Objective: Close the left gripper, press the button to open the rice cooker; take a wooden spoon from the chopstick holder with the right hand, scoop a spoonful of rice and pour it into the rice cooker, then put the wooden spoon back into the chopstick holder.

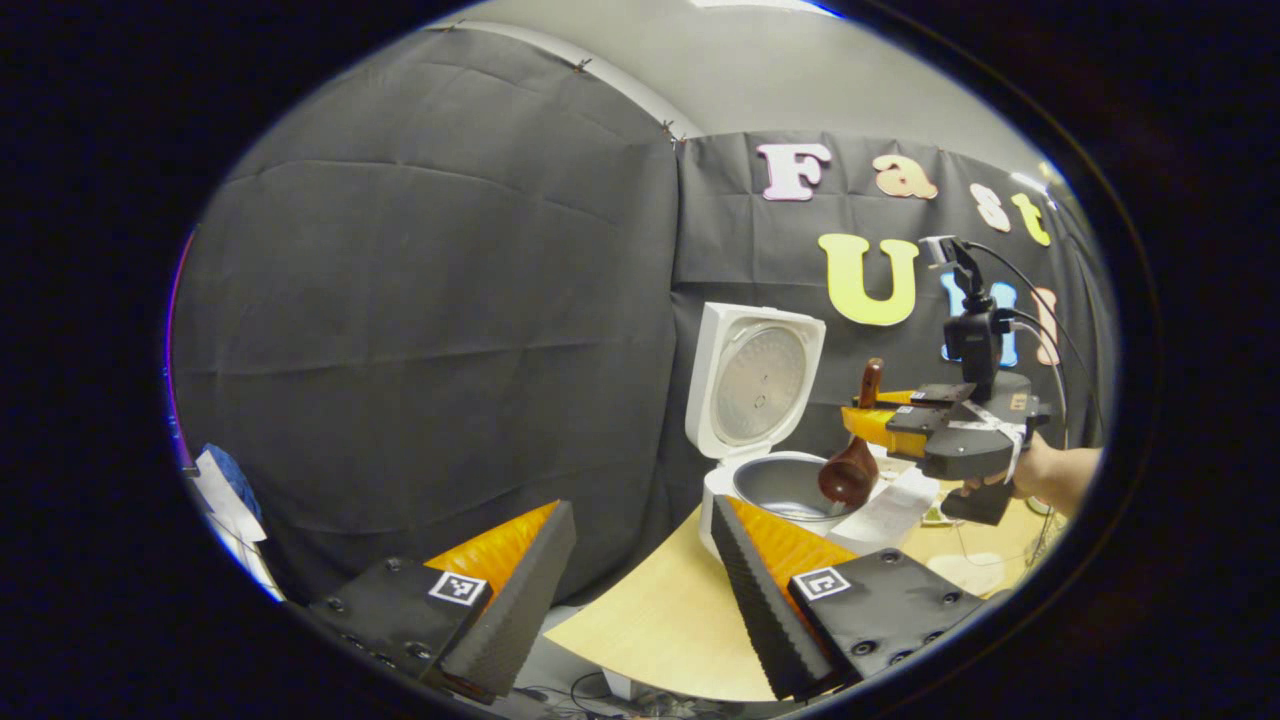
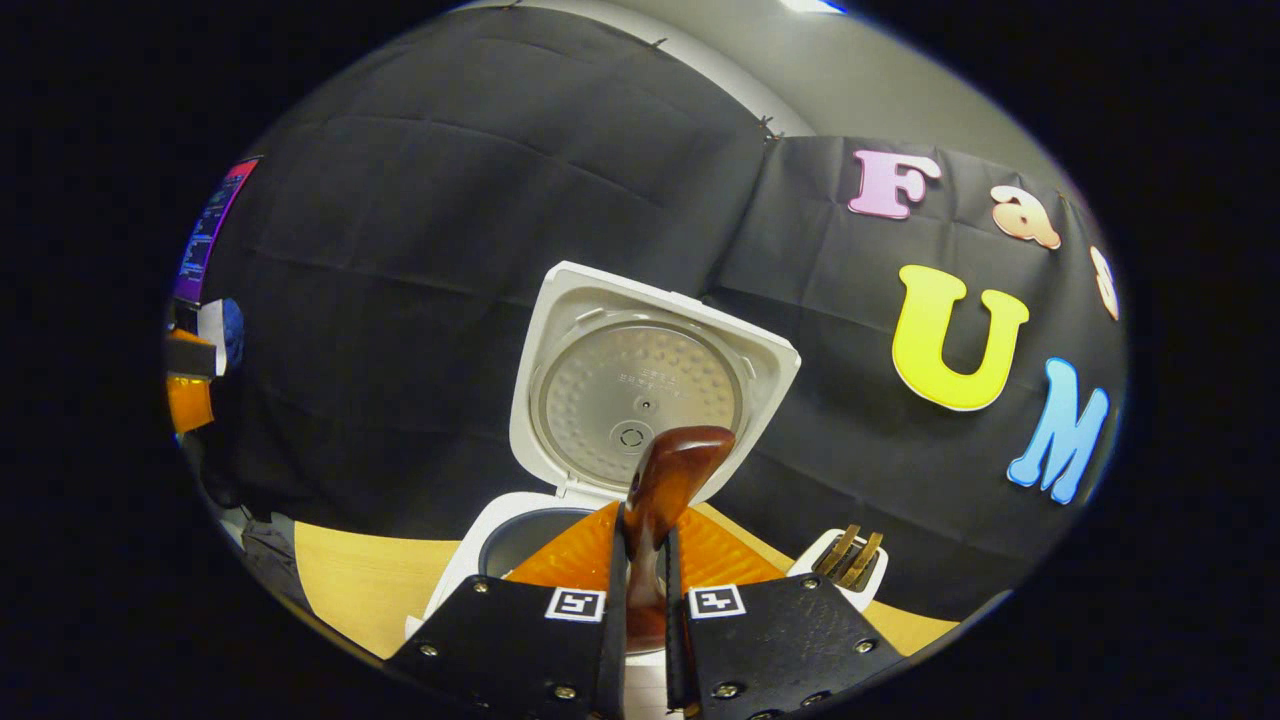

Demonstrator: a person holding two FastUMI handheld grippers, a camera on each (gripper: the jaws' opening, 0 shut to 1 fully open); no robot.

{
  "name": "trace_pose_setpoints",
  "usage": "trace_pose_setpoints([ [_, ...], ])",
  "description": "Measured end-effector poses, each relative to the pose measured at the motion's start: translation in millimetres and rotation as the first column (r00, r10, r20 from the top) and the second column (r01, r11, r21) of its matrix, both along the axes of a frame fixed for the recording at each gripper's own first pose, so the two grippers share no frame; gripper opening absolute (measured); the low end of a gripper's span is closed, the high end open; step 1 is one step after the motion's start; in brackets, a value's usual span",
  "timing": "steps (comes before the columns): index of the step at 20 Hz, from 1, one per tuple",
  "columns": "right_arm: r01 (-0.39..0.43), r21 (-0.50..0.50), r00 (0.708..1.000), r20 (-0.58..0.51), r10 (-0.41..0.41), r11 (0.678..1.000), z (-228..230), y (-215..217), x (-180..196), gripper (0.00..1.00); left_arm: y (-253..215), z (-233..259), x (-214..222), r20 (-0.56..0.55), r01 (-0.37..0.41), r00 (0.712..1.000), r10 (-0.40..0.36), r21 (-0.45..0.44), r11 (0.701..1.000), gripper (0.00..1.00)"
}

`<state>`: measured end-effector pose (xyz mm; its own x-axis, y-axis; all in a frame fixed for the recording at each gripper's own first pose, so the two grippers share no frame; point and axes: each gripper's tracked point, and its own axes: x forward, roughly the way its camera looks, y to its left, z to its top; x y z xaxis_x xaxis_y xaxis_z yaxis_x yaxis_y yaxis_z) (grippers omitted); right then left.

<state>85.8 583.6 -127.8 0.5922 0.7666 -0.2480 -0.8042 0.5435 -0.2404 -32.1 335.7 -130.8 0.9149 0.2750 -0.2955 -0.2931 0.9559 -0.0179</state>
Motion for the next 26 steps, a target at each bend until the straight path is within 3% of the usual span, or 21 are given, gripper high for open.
trace_pose_setpoints([
  [2, 0.007, 0.004, 1.000, -0.006, -0.007, 1.000, -0.2, -0.7, 2.1, 0.16, 0.6, 1.1, -1.1, 0.001, -0.001, 1.000, 0.001, -0.002, 1.000, 0.95],
  [5, 0.023, 0.044, 0.995, -0.098, -0.019, 0.999, -1.9, -0.5, -0.7, 0.16, 0.6, 1.4, -0.8, 0.002, 0.001, 1.000, -0.001, -0.003, 1.000, 0.96],
  [9, 0.082, 0.137, 0.970, -0.238, -0.048, 0.987, 11.7, -5.3, 7.2, 0.16, 0.3, 9.4, -1.1, 0.016, 0.012, 1.000, -0.012, 0.011, 1.000, 0.96],
  [13, 0.143, 0.210, 0.951, -0.300, -0.075, 0.967, 32.6, -20.9, 10.5, 0.16, -0.3, 27.9, 11.8, 0.045, 0.029, 0.999, -0.030, 0.019, 0.999, 0.96],
  [20, 0.228, 0.258, 0.945, -0.291, -0.149, 0.939, 73.6, -74.7, 21.3, 0.16, -20.9, 48.2, 29.0, 0.094, 0.069, 0.993, -0.071, 0.023, 0.997, 0.96],
  [26, 0.325, 0.268, 0.920, -0.311, -0.238, 0.907, 89.5, -145.7, 28.8, 0.16, -64.1, 65.7, 39.7, 0.134, 0.137, 0.981, -0.138, 0.016, 0.990, 0.95],
])
